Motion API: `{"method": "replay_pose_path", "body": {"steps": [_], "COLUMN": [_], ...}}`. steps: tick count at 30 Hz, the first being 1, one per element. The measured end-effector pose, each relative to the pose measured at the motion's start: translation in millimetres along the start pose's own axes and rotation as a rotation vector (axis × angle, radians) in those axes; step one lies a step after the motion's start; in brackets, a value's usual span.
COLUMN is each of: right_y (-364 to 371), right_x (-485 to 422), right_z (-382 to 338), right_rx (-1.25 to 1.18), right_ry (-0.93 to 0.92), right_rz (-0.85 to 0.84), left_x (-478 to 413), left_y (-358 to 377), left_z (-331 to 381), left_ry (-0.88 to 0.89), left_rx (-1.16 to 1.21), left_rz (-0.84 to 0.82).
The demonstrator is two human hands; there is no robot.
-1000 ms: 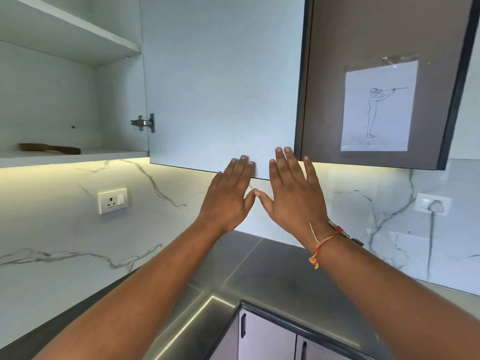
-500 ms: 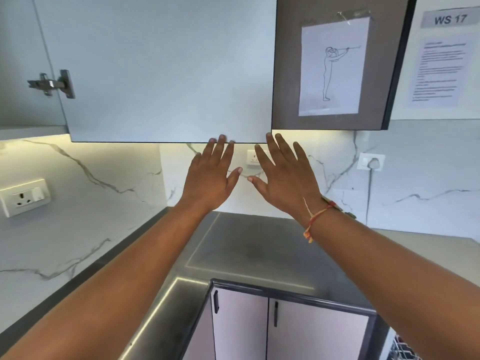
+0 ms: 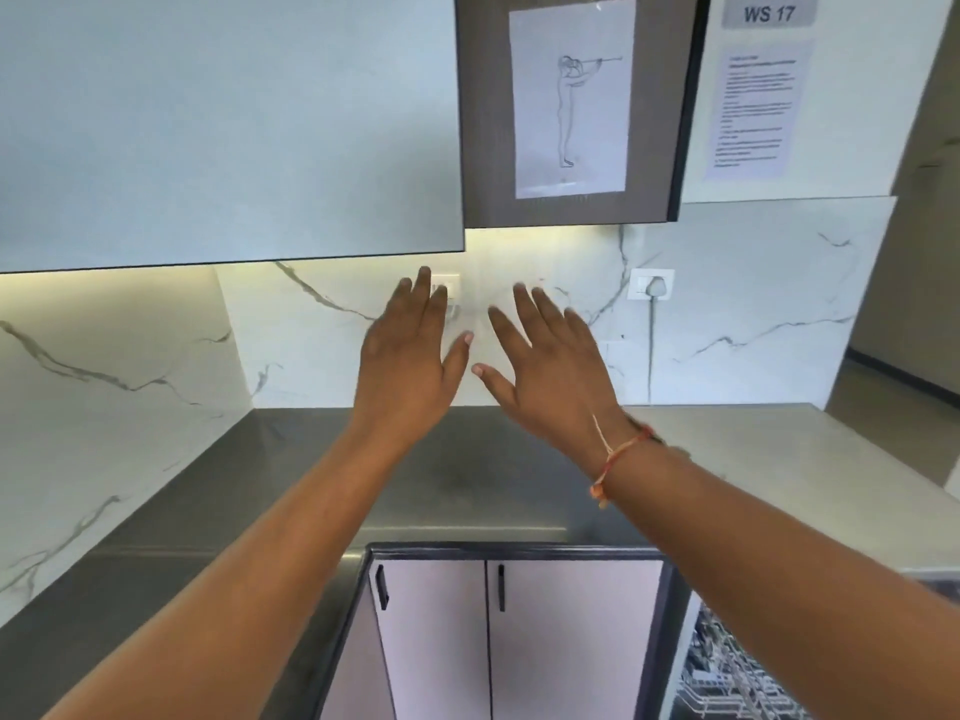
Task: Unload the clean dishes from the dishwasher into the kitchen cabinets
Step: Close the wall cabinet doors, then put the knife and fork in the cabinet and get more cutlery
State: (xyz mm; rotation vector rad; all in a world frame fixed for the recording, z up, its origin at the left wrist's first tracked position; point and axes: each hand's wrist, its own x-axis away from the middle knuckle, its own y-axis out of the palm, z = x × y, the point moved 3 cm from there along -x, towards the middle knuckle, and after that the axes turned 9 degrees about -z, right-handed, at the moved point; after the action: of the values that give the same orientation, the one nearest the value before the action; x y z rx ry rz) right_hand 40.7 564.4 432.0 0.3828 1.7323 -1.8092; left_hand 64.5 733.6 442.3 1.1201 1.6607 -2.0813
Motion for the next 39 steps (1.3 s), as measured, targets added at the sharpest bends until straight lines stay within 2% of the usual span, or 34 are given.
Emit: {"method": "replay_pose_path", "body": {"steps": [3,5,7,14,17,20,25,34,37,39], "right_y": [27,46,64,118,130,135,142,194,226,254], "right_x": [59,108,164,381,460,518,573,585,578,572], "right_z": [30,60,91,211,241,257,273,318,339,356], "right_rx": [-0.065,-0.098,-0.113,-0.197,-0.268,-0.350,-0.462,-0.560,-0.558,-0.559], "right_ry": [0.074,0.149,0.238,0.730,0.913,1.024,1.106,1.250,1.276,1.286], "right_rz": [-0.086,-0.148,-0.214,-0.556,-0.645,-0.713,-0.772,-0.753,-0.776,-0.810], "left_x": [37,69,104,230,274,309,333,310,299,292], "left_y": [35,68,104,221,256,276,294,389,439,477], "left_z": [50,89,128,294,355,403,448,483,496,506], "left_ry": [0.068,0.102,0.117,0.200,0.137,0.051,-0.026,-0.191,-0.138,0.075], "left_rx": [0.133,0.226,0.293,0.487,0.641,0.735,0.822,0.748,0.668,0.588], "left_rz": [-0.046,-0.154,-0.305,-0.861,-1.124,-1.281,-1.415,-1.445,-1.467,-1.464]}}
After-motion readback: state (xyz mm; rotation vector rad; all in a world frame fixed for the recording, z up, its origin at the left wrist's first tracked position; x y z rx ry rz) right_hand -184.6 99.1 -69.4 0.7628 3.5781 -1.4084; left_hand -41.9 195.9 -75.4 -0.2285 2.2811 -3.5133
